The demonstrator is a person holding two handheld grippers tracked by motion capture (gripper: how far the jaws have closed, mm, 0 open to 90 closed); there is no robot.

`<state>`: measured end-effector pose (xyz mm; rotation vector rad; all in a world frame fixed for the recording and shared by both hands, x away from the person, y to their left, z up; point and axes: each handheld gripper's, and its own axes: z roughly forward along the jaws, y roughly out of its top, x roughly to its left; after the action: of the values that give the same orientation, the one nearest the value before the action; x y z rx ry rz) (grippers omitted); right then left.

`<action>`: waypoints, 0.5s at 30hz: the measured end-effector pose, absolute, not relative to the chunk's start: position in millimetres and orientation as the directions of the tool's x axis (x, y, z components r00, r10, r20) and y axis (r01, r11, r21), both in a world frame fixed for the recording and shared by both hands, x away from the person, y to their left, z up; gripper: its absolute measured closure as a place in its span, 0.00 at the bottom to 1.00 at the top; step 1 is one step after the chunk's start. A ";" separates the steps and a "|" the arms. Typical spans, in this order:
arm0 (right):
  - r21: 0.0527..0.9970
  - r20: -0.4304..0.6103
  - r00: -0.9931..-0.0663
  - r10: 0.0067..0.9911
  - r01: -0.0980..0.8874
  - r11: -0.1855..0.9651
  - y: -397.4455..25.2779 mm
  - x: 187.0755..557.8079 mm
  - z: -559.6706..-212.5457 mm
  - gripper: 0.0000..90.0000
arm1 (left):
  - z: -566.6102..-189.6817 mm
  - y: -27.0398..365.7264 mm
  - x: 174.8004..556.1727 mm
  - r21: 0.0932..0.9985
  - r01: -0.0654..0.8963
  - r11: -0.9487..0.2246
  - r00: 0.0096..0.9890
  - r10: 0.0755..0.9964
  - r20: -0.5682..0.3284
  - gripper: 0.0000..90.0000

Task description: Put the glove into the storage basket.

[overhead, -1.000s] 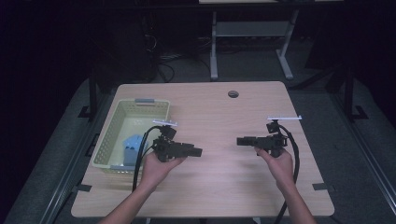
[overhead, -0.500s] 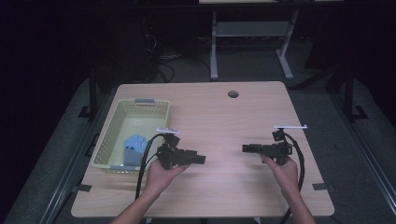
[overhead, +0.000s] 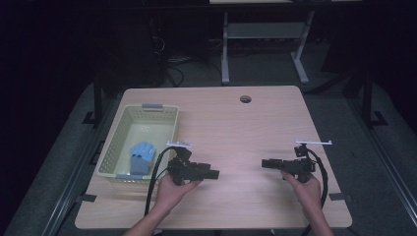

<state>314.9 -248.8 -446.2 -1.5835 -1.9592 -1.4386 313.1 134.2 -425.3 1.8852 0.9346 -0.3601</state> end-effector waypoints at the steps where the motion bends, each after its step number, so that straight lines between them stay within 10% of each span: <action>1: 0.526 0.699 -0.378 0.608 0.847 -0.079 -249.6 313.6 -447.0 0.43 | -426.0 134.0 312.7 0.635 0.732 -0.249 0.668 0.448 -0.594 0.38; 15: 0.526 0.698 -0.364 0.616 0.845 -0.096 -259.7 298.2 -455.1 0.42 | -435.7 130.8 303.6 0.648 0.721 -0.243 0.680 0.428 -0.596 0.37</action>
<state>298.2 -259.7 -455.1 -1.6160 -1.9398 -1.4460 303.6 130.8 -435.7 1.8801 0.9014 -0.3633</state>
